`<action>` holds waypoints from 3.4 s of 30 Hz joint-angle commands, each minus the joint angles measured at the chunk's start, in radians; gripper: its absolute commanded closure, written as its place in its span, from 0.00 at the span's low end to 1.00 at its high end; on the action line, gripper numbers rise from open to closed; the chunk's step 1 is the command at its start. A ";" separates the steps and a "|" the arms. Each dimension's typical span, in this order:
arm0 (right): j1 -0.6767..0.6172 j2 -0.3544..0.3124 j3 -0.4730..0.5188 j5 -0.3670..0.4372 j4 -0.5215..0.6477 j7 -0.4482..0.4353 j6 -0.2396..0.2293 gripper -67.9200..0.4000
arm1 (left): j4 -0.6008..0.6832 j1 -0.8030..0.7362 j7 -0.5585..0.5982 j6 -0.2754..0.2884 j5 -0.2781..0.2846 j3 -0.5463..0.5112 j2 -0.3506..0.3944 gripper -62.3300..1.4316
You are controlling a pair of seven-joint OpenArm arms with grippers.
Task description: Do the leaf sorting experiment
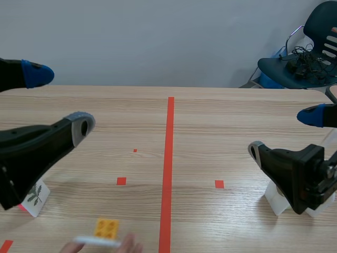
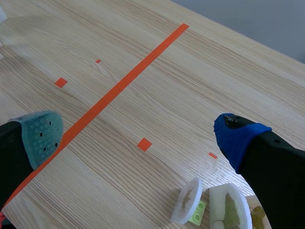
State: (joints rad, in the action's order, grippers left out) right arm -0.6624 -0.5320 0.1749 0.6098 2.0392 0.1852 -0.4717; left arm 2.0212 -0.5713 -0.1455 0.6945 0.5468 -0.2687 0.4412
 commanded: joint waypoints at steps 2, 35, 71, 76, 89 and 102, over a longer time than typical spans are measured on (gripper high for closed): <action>0.012 -0.005 0.001 0.004 0.000 -0.011 0.003 0.00 | -0.037 -0.048 0.003 0.002 0.007 0.031 0.005 0.00; 0.012 -0.005 0.001 0.003 0.000 -0.011 0.003 0.00 | -0.114 -0.074 -0.031 0.002 0.006 0.071 0.005 0.00; 0.011 -0.005 0.001 0.003 0.000 -0.011 0.003 0.00 | -0.916 0.519 0.442 -0.169 -0.578 0.740 -0.192 0.73; 0.011 -0.005 0.001 0.003 0.000 -0.011 0.003 0.00 | -0.914 0.518 0.441 -0.167 -0.577 0.740 -0.191 0.89; 0.011 -0.005 0.001 0.003 0.000 -0.011 0.003 0.00 | -0.543 0.209 0.368 -0.092 -0.416 0.463 -0.159 0.89; 0.011 -0.005 0.001 0.003 0.000 -0.011 0.003 0.00 | -0.591 0.099 0.361 -0.315 -0.331 0.163 -0.227 0.89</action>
State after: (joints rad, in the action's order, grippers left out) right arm -0.6624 -0.5320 0.1749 0.6094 2.0392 0.1848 -0.4717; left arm 1.4471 -0.5034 0.2001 0.3832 0.2085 -0.1127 0.2150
